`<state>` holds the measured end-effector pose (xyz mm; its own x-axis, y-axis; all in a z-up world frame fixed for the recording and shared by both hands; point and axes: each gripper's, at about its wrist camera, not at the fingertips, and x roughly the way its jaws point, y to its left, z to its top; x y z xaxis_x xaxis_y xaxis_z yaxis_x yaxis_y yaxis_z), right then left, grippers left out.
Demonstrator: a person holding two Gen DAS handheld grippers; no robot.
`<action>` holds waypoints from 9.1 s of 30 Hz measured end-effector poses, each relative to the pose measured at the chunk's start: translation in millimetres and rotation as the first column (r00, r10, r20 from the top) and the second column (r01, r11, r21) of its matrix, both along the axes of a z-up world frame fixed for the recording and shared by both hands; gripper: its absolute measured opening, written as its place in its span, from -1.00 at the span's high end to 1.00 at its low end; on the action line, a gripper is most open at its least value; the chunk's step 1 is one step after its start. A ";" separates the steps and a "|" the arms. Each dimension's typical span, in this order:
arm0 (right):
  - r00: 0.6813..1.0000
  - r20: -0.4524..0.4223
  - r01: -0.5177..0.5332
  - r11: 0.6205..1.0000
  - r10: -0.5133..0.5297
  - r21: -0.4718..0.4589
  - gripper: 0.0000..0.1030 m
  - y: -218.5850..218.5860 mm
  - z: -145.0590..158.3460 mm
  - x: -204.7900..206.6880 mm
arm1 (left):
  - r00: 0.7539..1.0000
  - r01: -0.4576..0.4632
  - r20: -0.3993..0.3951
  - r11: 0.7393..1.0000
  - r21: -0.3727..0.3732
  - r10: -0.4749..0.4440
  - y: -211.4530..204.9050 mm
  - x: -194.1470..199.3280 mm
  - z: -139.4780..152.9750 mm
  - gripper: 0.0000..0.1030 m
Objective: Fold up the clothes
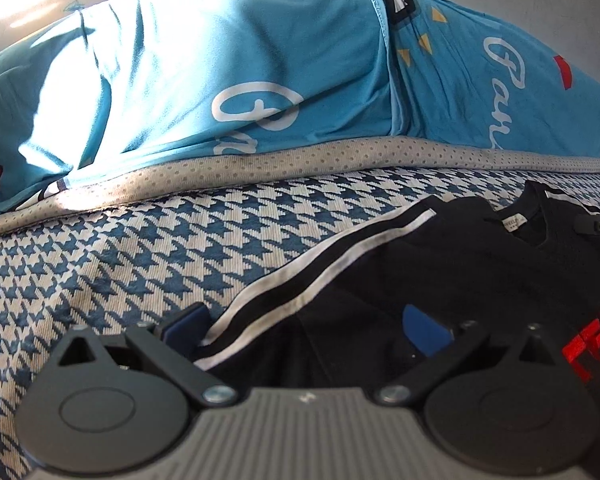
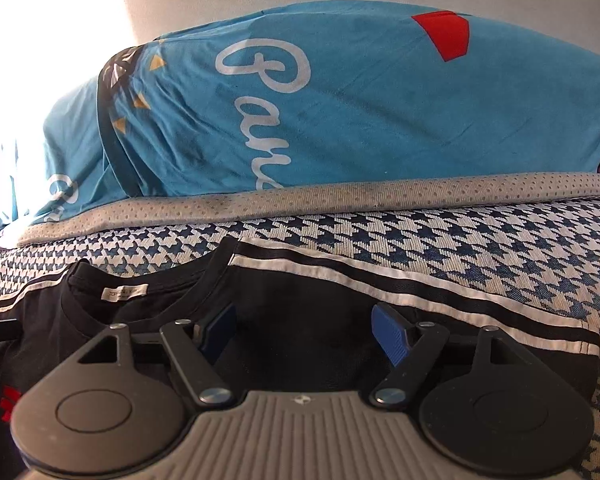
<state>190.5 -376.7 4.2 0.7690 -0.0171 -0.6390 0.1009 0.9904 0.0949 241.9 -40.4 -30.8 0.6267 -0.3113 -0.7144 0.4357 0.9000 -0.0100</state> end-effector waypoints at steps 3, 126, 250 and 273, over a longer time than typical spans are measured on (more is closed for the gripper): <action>1.000 -0.002 -0.031 0.996 0.031 -0.084 -0.28 10.7 -1.7 4.0 | 0.999 0.043 0.009 0.999 0.011 -0.043 -11.8 -4.4 0.5 -0.99; 0.966 -0.078 0.254 0.958 -0.245 0.131 0.35 -81.7 7.2 -77.2 | 0.960 -0.235 0.168 0.971 0.036 0.226 -38.0 -125.4 53.8 -0.99; 0.940 0.053 0.323 0.930 -0.337 0.178 0.49 34.1 29.0 -368.0 | 0.973 -0.227 -0.035 0.973 -0.030 0.226 16.9 -301.6 19.1 -1.00; 0.896 -0.138 0.442 0.867 -0.421 0.230 0.21 27.0 -8.4 -389.6 | 0.995 0.101 -0.020 0.994 -0.032 -0.101 -30.0 -358.3 20.6 -1.00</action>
